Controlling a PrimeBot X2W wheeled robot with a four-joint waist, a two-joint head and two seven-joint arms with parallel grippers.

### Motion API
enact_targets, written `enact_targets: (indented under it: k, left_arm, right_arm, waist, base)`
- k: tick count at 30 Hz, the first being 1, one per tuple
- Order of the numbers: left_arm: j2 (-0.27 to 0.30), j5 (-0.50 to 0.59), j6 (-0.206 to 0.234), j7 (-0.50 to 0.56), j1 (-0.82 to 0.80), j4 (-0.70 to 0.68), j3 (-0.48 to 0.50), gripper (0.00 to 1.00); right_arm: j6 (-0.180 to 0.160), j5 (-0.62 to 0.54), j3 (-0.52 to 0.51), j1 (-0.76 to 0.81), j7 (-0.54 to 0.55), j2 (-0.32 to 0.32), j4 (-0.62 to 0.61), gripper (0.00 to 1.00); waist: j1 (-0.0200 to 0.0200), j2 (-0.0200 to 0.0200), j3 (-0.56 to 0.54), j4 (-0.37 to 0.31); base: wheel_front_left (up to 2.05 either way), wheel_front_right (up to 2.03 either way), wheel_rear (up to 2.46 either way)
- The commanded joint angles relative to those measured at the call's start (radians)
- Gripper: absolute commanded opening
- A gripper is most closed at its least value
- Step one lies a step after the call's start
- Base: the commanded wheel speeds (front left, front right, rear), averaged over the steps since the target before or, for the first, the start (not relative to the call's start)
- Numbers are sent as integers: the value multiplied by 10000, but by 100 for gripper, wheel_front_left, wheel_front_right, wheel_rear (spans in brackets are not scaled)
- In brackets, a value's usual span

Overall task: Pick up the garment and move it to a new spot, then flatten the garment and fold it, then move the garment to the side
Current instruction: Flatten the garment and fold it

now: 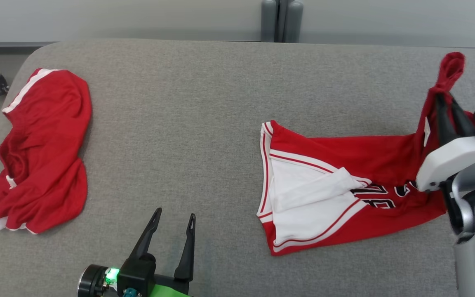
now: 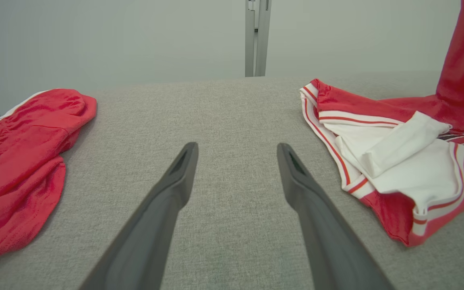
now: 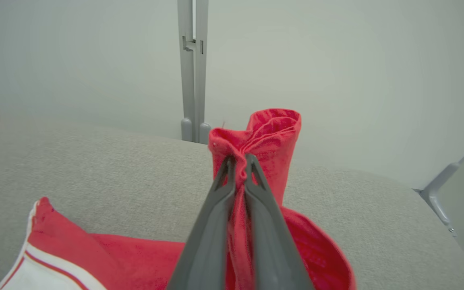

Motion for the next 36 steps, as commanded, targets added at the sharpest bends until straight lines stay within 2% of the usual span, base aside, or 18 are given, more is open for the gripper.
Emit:
enact_targets:
  k: [1,4,9,18,26,27,28,31,36]
  left_arm:
    - [-4,101,3,-30,-27,-4,28,100]
    - [-32,15,26,-30,-33,26,41,100]
    - [-65,10,-49,-31,-46,65,-140,100]
    - [-104,-6,-72,-30,84,183,-339,100]
    - [-112,99,-79,-30,207,250,-292,100]
    - [-112,101,-80,-30,225,239,-293,100]
    - [-114,99,-84,-30,238,208,-289,100]
    - [-116,85,-60,-30,277,193,-293,100]
    - [-120,39,-48,-30,381,218,-323,100]
  right_arm:
    - [-19,-108,250,279,62,233,-246,0]
    - [-19,-283,792,609,77,629,-570,0]
    - [-19,-469,1591,967,-172,947,-59,0]
    - [-19,-53,3388,954,-884,985,1642,0]
    - [-19,320,4312,689,-1232,983,2846,0]
    - [-19,406,4340,677,-1286,982,2908,25]
    - [-19,570,4323,613,-1467,982,2878,100]
    - [-19,1364,4310,542,-1952,984,2739,100]
    - [-19,2416,3707,352,-2809,981,2123,100]
  waist:
    - [0,-1,-35,343]
    - [0,-1,-36,613]
    - [0,-1,-82,1064]
    - [0,-1,-250,1426]
    - [0,-1,-415,1430]
    - [0,-1,-425,1410]
    - [0,-1,-436,1369]
    - [0,-1,-467,1208]
    - [0,-1,-623,748]
  base:
    - [0,0,0]
    - [0,0,0]
    - [0,0,0]
    - [0,0,0]
    - [0,0,0]
    - [0,0,0]
    - [0,0,0]
    - [0,0,0]
    - [0,0,0]
